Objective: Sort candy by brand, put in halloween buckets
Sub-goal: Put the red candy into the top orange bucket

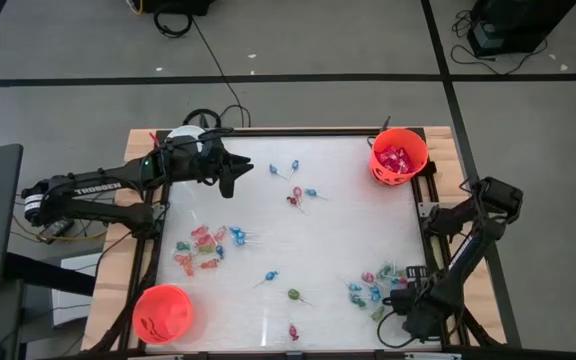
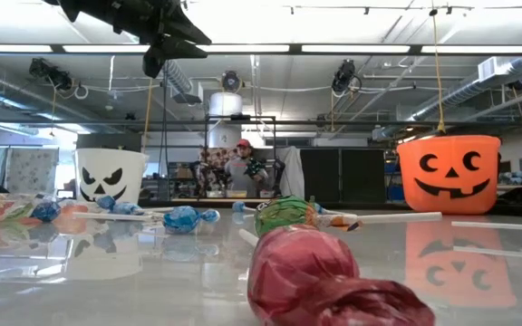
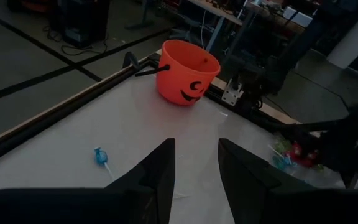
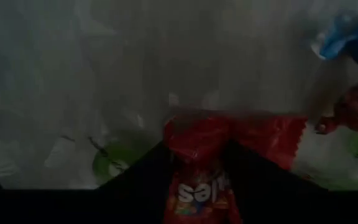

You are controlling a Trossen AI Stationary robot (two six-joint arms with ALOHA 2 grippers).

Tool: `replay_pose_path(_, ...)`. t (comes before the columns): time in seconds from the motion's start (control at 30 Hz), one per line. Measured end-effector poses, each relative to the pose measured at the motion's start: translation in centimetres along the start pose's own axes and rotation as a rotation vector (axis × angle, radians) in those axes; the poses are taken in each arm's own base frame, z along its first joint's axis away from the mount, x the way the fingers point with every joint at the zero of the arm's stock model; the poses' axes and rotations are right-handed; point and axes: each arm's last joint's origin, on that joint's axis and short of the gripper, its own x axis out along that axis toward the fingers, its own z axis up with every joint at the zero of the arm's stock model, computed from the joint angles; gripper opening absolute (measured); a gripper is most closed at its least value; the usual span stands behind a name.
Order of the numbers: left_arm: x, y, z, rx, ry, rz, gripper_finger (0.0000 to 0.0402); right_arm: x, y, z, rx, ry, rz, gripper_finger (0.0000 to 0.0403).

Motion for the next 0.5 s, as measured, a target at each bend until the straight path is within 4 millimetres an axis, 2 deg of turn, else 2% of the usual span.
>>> replay_pose_path(0.17,0.0,0.0,0.0,0.0,0.0,0.0,0.0126,-1.1,-0.2,0.4,0.0,-0.04,0.058,0.0032)
replay_pose_path(0.33,0.0,0.0,0.0,0.007,0.0,0.0,0.0126,-3.9,-1.3,1.1,0.034,-0.119,0.155,0.0032)
replay_pose_path(0.5,0.0,0.0,0.0,0.029,0.001,-0.001,0.0126,-7.5,-3.9,2.3,0.132,-0.272,0.246,0.0027)
